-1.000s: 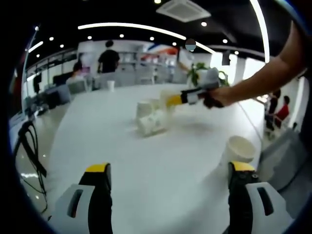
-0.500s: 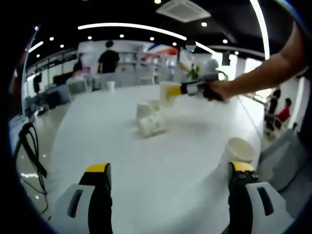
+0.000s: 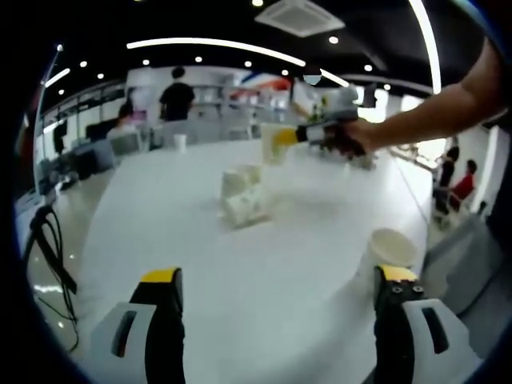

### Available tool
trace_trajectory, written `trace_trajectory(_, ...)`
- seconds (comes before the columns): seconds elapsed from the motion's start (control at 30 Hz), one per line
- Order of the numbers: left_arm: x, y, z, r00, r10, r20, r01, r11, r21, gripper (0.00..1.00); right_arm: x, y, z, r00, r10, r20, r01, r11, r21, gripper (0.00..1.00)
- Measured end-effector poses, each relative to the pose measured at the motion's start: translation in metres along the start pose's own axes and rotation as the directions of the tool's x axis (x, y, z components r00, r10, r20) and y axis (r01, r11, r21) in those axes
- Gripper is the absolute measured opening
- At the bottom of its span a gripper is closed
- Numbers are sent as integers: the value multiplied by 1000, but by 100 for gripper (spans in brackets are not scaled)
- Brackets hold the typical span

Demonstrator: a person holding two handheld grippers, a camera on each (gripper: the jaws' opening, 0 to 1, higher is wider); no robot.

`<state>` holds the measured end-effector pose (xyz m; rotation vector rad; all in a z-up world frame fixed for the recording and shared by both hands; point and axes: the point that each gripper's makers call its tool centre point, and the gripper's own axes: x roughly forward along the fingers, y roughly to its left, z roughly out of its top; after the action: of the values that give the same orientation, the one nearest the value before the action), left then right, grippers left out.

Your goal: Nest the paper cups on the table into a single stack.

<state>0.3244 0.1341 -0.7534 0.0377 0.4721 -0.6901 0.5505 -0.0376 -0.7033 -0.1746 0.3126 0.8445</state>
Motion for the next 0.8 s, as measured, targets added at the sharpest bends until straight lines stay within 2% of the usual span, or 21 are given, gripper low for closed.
trace_trajectory(0.13,1,-1,-1,1000,-5,-7,5,1000,3,97,-3,1,-1,1000,3,-20,-4,1000,-17,36)
trace_trajectory(0.8,0,-2,4,1000,-7,-9,7,1000,21,96,-11,8,9,1000,15,0,-15,1000,-21,35)
